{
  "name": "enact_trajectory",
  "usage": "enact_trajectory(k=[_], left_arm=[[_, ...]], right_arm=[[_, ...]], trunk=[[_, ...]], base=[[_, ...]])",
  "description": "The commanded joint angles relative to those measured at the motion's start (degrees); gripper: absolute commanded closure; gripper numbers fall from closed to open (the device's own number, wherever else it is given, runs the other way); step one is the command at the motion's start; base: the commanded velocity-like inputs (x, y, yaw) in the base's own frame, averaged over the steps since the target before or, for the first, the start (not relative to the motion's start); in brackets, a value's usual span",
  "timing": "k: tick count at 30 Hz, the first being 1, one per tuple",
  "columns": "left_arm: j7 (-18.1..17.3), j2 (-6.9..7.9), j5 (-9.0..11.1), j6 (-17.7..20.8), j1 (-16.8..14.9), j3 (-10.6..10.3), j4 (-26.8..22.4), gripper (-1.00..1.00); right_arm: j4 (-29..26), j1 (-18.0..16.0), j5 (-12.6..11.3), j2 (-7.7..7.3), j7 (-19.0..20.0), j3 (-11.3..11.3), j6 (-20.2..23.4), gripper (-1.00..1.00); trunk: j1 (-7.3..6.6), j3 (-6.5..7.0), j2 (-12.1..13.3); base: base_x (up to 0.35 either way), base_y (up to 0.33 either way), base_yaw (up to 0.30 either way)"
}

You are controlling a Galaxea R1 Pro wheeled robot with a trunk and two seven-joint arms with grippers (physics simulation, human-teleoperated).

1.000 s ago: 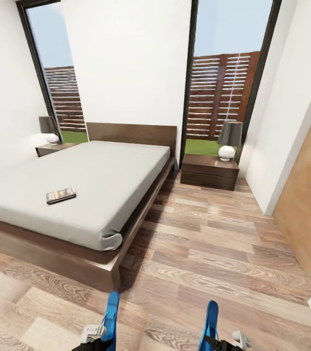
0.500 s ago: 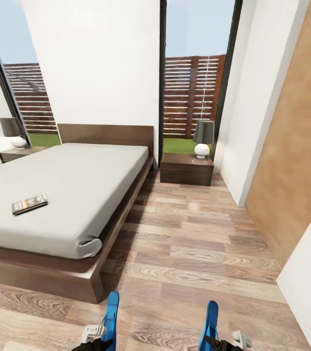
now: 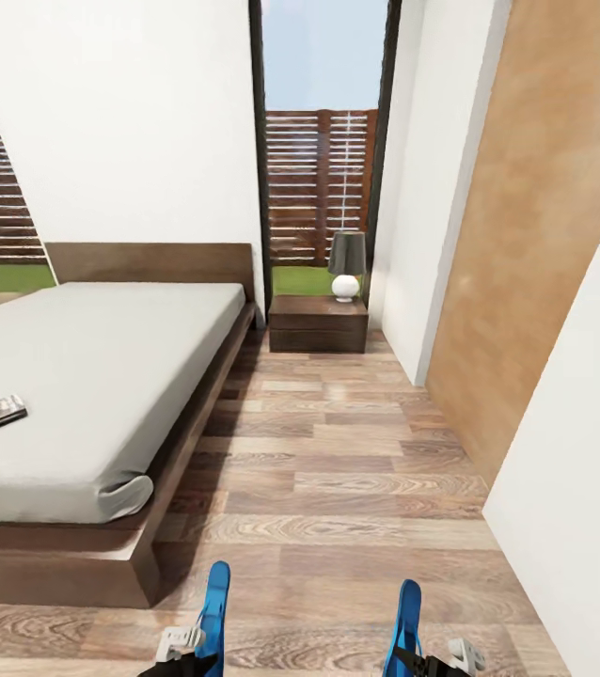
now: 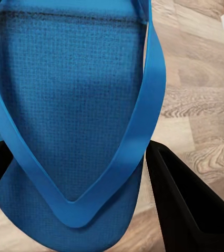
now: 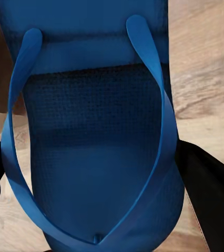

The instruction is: In the bedroom, move the book from the bed onto either nightstand, and place the two sandals side by side next to the bed.

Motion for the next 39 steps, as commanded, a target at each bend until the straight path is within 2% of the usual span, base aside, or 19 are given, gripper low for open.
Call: enact_trajectory(k=[1,14,27,39], left_arm=[[-0.4,0.0,-0.1,-0.1,0.0,0.4,0.0,1.0],[-0.4,0.0,-0.1,-0.1,0.0,0.4,0.0,1.0],[-0.4,0.04,0.0,0.0,0.0,0.5,0.0,1.0],[-0.4,0.07,0.0,0.0,0.0,0.5,0.0,1.0]], right_arm=[[0.0,0.0,-0.3,0.01,0.2,-0.3,0.6,1.0],[0.0,0.0,-0.3,-0.02,0.3,-0.3,0.6,1.0],[2.1,0.0,-0.6,0.06,0.3,-0.3,0.6,1.0],[2.4,0.0,-0.6,0.06,0.3,-0.3,0.6,1.0]], trunk=[[-0.01,-0.05,0.0],[-0.01,-0.05,0.0],[-0.01,-0.13,0.0],[-0.01,-1.1,0.0]], base=[[0.0,0.0,-0.3],[0.0,0.0,-0.267],[0.0,0.0,-0.017],[0.0,0.0,-0.043]])
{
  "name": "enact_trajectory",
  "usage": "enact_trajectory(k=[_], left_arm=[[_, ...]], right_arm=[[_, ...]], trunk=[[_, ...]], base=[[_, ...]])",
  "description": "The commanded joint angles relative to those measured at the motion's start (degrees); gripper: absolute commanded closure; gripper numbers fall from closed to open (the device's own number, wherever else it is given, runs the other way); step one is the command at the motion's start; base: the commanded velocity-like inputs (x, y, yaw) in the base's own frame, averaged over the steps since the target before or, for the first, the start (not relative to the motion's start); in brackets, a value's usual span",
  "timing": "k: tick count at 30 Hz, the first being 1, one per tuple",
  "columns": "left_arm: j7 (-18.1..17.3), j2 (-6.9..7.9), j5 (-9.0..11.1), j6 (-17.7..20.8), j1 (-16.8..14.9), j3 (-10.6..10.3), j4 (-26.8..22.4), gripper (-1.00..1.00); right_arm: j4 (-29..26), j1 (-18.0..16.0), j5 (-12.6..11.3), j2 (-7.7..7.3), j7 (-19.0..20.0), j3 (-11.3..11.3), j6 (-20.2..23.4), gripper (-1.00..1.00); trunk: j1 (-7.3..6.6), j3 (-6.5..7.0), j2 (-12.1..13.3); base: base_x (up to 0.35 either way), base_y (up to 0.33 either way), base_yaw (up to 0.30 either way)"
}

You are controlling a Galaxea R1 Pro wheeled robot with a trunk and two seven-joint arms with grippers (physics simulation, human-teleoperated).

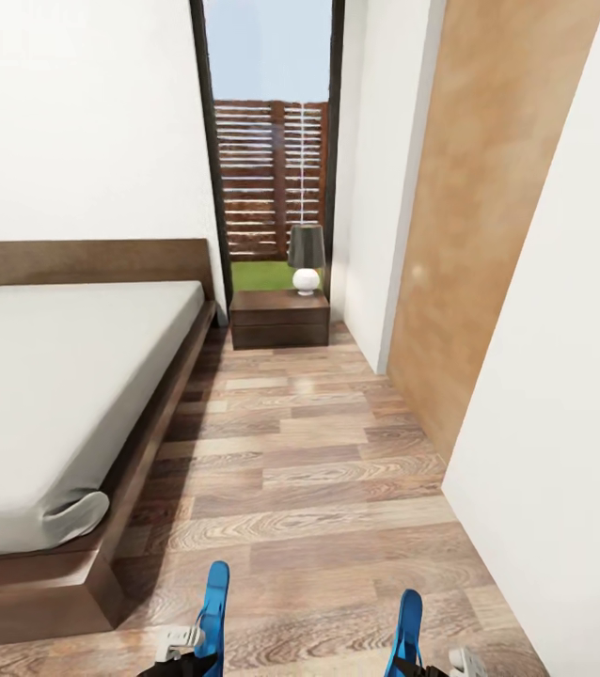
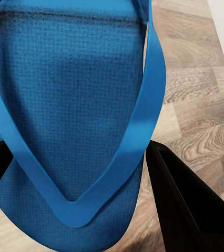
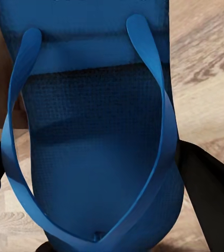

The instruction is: In the bedroom, move the book from the bed onto either nightstand, and place the two sandals side by side next to the bed.

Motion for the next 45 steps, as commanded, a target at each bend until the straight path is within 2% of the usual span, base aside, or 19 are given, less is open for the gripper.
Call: enact_trajectory(k=[1,12,23,33,45], left_arm=[[-0.3,0.0,-0.2,-0.1,0.0,0.4,0.1,1.0],[-0.3,-0.01,-0.2,-0.1,0.0,0.4,0.1,1.0],[0.1,-0.05,-0.2,-0.1,0.0,0.4,0.1,1.0],[0.1,0.01,-0.2,-0.2,0.0,0.5,0.1,1.0],[0.1,0.01,-0.2,-0.2,0.0,0.5,0.1,1.0]], right_arm=[[0.0,0.0,-0.1,0.01,0.3,-0.5,0.6,1.0],[0.0,0.0,0.0,0.04,0.3,-0.4,0.6,1.0],[0.1,0.0,0.1,0.04,0.2,-0.5,0.6,1.0],[0.1,0.0,0.2,0.02,0.2,-0.5,0.6,1.0],[0.1,0.0,0.2,0.09,0.2,-0.5,0.6,1.0]], trunk=[[-0.01,-0.1,0.0],[-0.01,-0.19,0.0],[-0.01,-0.19,0.0],[-0.01,-0.19,0.0],[-0.01,-0.19,0.0]], base=[[0.0,0.0,-0.033],[0.022,-0.006,-0.005],[0.261,-0.063,0.0],[0.077,-0.002,0.0],[0.303,0.0,0.0]])
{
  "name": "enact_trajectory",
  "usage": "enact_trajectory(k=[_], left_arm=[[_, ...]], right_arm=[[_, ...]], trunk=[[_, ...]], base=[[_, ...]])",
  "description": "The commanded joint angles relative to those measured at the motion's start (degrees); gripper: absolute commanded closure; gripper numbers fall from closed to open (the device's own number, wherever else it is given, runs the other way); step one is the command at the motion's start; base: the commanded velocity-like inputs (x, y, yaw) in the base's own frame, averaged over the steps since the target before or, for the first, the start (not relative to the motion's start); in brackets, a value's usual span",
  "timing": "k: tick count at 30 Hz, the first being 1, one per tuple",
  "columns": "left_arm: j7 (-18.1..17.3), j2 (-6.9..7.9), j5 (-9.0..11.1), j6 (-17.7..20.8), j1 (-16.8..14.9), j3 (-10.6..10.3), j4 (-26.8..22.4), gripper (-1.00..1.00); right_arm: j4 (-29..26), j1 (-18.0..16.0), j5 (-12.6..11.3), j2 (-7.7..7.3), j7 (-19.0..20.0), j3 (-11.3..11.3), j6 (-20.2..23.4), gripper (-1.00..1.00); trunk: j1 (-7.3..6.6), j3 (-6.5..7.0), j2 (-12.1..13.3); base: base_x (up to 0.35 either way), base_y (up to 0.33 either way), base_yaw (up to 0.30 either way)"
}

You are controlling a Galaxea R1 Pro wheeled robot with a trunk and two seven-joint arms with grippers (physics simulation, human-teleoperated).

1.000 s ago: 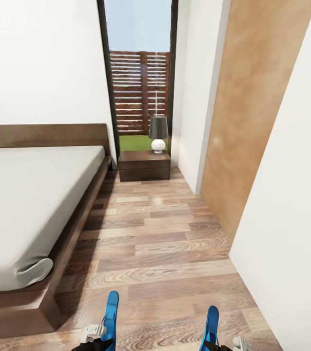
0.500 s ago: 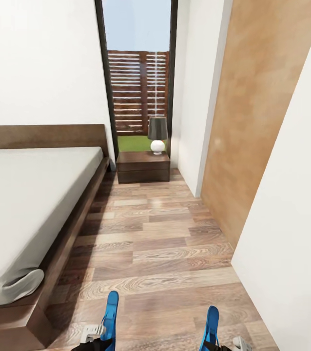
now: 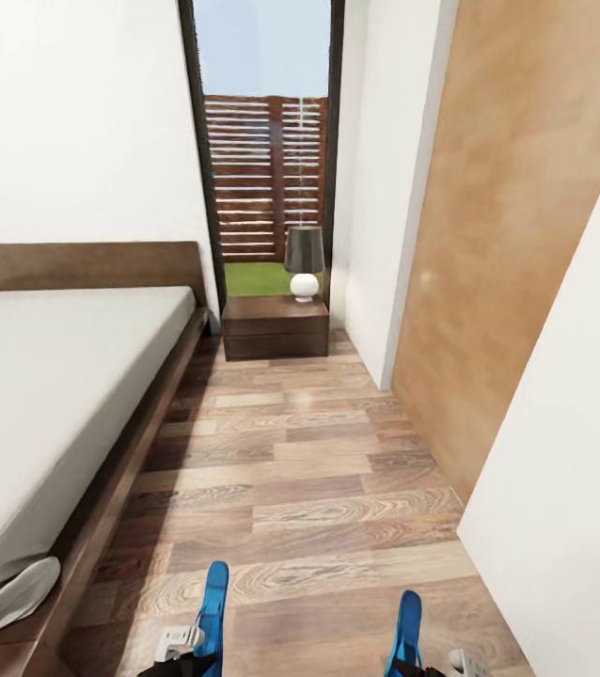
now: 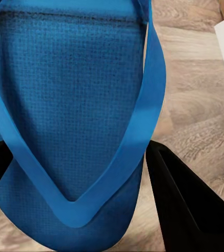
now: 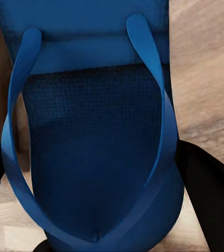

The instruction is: In the bedroom, move the book from the bed onto either nightstand, and place the two sandals side by side next to the bed.

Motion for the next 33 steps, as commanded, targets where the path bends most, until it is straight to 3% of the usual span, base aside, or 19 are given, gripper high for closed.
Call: enact_trajectory(k=[1,18,33], left_arm=[[-0.3,-0.01,-0.1,-0.1,0.0,0.4,0.1,1.0],[-0.3,-0.01,-0.1,-0.1,0.0,0.5,0.1,1.0],[-0.3,-0.01,-0.1,-0.1,0.0,0.5,0.1,1.0]], right_arm=[[0.0,0.0,-0.1,0.01,0.3,-0.5,0.6,1.0],[0.0,0.0,-0.1,0.01,0.2,-0.5,0.6,1.0],[0.0,0.0,-0.1,0.01,0.2,-0.5,0.6,1.0]], trunk=[[0.02,-0.05,0.0],[0.02,-0.05,0.0],[0.02,-0.05,0.0]], base=[[0.327,0.0,0.0],[0.327,-0.002,0.0],[0.328,-0.084,0.0]])
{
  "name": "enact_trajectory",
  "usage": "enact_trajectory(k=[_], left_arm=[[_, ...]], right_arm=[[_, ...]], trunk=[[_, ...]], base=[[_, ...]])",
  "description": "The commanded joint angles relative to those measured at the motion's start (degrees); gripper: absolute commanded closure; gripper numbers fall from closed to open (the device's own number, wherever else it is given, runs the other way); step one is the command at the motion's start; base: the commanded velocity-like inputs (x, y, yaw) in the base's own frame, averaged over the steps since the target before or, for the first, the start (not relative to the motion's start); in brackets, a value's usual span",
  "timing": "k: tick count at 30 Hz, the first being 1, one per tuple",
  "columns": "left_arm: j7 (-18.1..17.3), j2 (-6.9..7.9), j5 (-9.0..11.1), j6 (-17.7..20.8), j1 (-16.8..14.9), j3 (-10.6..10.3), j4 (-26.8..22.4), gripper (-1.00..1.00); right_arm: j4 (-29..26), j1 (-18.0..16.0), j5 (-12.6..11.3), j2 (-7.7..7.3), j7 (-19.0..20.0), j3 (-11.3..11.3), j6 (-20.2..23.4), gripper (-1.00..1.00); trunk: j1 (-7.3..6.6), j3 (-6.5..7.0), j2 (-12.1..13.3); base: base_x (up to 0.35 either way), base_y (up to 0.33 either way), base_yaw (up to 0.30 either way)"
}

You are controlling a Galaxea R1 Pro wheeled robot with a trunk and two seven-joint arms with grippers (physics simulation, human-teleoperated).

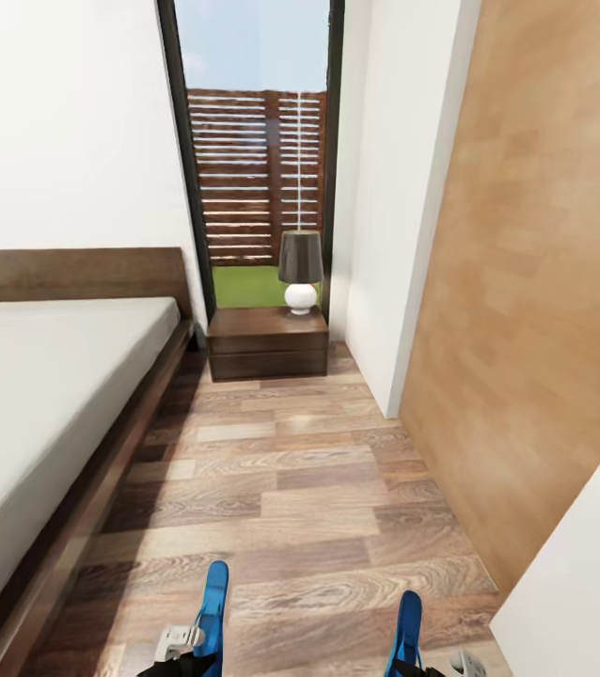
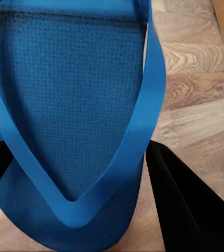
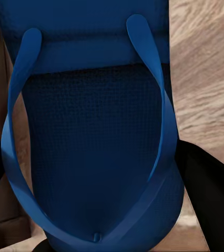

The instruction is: In the bedroom, move the book from the bed onto either nightstand, and place the two sandals side by side next to the bed.

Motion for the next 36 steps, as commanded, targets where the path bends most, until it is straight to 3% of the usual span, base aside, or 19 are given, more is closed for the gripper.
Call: enact_trajectory(k=[1,36], left_arm=[[-0.3,-0.01,-0.1,-0.1,0.0,0.5,0.1,1.0],[-0.4,-0.01,-0.1,-0.1,0.0,0.5,0.1,1.0]], right_arm=[[0.0,0.0,-0.1,0.01,0.3,-0.5,0.6,1.0],[0.0,0.0,-0.1,0.01,0.3,-0.5,0.6,1.0]], trunk=[[0.02,-0.05,0.0],[0.02,-0.05,0.0]], base=[[0.328,-0.051,0.0],[0.327,-0.028,0.0]])
